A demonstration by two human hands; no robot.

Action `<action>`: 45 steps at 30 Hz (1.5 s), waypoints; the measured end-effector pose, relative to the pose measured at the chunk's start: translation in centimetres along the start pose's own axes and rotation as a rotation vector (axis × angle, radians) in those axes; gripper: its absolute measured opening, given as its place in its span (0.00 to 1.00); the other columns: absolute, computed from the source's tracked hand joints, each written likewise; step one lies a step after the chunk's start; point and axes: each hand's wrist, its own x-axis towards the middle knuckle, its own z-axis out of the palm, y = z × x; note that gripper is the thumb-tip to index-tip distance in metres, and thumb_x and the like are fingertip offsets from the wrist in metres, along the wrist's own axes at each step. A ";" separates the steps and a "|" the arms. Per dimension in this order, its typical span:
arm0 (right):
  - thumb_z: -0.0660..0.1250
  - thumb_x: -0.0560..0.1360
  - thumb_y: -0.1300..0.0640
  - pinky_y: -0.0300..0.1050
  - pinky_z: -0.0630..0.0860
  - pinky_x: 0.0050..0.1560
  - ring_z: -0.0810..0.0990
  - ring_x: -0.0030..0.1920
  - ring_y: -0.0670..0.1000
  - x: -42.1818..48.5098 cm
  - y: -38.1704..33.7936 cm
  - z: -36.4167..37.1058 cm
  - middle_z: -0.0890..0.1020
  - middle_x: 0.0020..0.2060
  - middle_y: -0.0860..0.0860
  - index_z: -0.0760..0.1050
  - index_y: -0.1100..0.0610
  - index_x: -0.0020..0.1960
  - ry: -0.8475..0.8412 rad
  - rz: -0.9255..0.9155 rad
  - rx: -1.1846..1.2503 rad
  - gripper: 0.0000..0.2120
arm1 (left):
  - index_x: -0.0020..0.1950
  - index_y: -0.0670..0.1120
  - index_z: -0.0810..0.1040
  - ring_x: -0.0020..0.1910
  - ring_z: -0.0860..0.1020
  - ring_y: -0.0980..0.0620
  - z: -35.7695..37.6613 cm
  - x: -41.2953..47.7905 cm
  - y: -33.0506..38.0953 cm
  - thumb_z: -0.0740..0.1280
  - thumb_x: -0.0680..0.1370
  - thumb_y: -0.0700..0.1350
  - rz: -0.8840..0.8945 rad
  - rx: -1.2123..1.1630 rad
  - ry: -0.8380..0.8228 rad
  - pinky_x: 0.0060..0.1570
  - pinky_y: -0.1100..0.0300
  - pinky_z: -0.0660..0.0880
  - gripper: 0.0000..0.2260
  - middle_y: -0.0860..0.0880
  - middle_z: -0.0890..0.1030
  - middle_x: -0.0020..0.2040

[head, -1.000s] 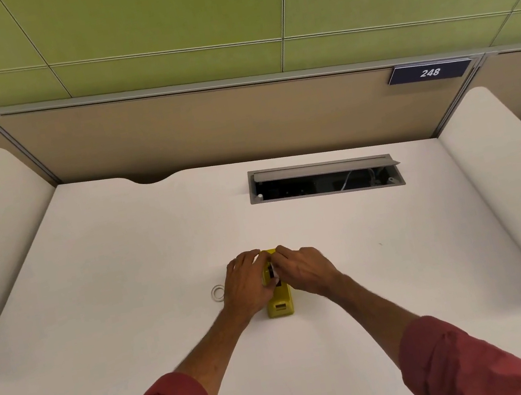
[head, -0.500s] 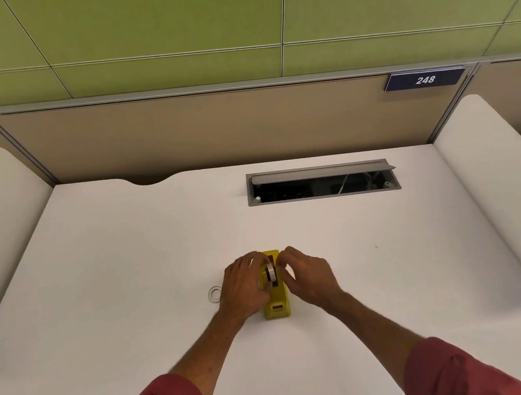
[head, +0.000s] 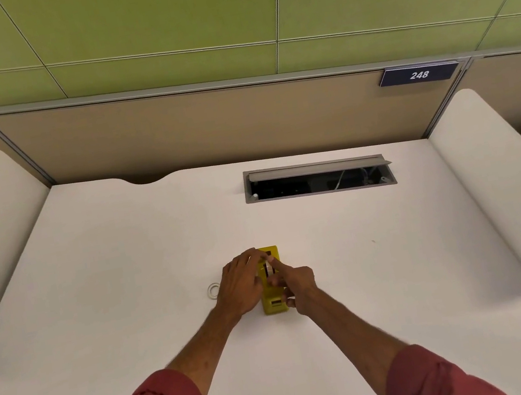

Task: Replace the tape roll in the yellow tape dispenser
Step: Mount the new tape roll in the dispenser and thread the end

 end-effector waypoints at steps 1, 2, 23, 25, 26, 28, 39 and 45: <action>0.81 0.70 0.36 0.43 0.68 0.34 0.72 0.29 0.52 0.0 0.0 0.2 0.90 0.44 0.59 0.88 0.66 0.49 0.005 0.006 0.017 0.31 | 0.79 0.49 0.70 0.82 0.69 0.48 0.0 0.0 0.0 0.63 0.80 0.34 -0.001 0.000 -0.001 0.81 0.52 0.66 0.28 0.51 0.70 0.82; 0.81 0.70 0.36 0.43 0.68 0.34 0.73 0.30 0.52 -0.1 0.1 0.4 0.91 0.47 0.59 0.88 0.66 0.51 0.016 0.003 0.028 0.32 | 0.80 0.49 0.70 0.82 0.69 0.48 0.0 0.0 0.0 0.62 0.80 0.34 -0.002 0.000 -0.003 0.81 0.52 0.66 0.28 0.51 0.70 0.83; 0.84 0.71 0.44 0.40 0.70 0.28 0.76 0.25 0.53 0.2 0.1 1.1 0.91 0.49 0.58 0.87 0.67 0.54 0.010 0.029 0.108 0.26 | 0.80 0.49 0.71 0.83 0.68 0.49 -0.3 0.4 -1.0 0.61 0.82 0.33 0.019 -0.038 -0.043 0.82 0.51 0.67 0.27 0.51 0.70 0.82; 0.83 0.74 0.48 0.40 0.70 0.28 0.77 0.26 0.52 0.1 0.0 0.9 0.91 0.50 0.58 0.87 0.66 0.55 -0.013 0.042 0.110 0.21 | 0.79 0.50 0.71 0.82 0.68 0.49 -0.2 0.3 -1.0 0.61 0.82 0.33 0.020 -0.041 -0.043 0.81 0.51 0.67 0.27 0.51 0.70 0.82; 0.81 0.75 0.51 0.39 0.71 0.28 0.77 0.26 0.52 0.1 -0.1 0.9 0.91 0.50 0.58 0.87 0.64 0.54 -0.024 0.053 0.109 0.17 | 0.79 0.50 0.72 0.82 0.68 0.49 -0.2 0.3 -1.0 0.61 0.81 0.32 0.021 -0.044 -0.042 0.81 0.51 0.68 0.27 0.52 0.71 0.82; 0.78 0.77 0.57 0.39 0.72 0.28 0.78 0.26 0.51 0.1 -0.2 0.7 0.91 0.43 0.55 0.86 0.61 0.51 -0.032 0.078 0.096 0.08 | 0.78 0.50 0.73 0.81 0.69 0.49 -0.2 0.3 -1.0 0.62 0.80 0.32 0.029 -0.052 -0.036 0.80 0.51 0.69 0.27 0.52 0.72 0.80; 0.72 0.77 0.61 0.40 0.69 0.32 0.75 0.27 0.50 0.1 -0.3 0.8 0.87 0.41 0.52 0.86 0.61 0.56 -0.029 0.119 0.072 0.09 | 0.86 0.46 0.59 0.85 0.65 0.48 0.2 -0.5 -1.3 0.62 0.82 0.32 0.025 -0.084 -0.075 0.85 0.52 0.64 0.33 0.48 0.63 0.86; 0.73 0.76 0.61 0.40 0.67 0.31 0.72 0.26 0.51 0.0 -0.3 1.1 0.86 0.37 0.51 0.84 0.60 0.53 0.002 0.113 0.064 0.07 | 0.89 0.47 0.46 0.90 0.50 0.49 1.0 -2.5 -3.2 0.68 0.81 0.39 0.121 -0.067 -0.201 0.89 0.52 0.54 0.42 0.51 0.45 0.89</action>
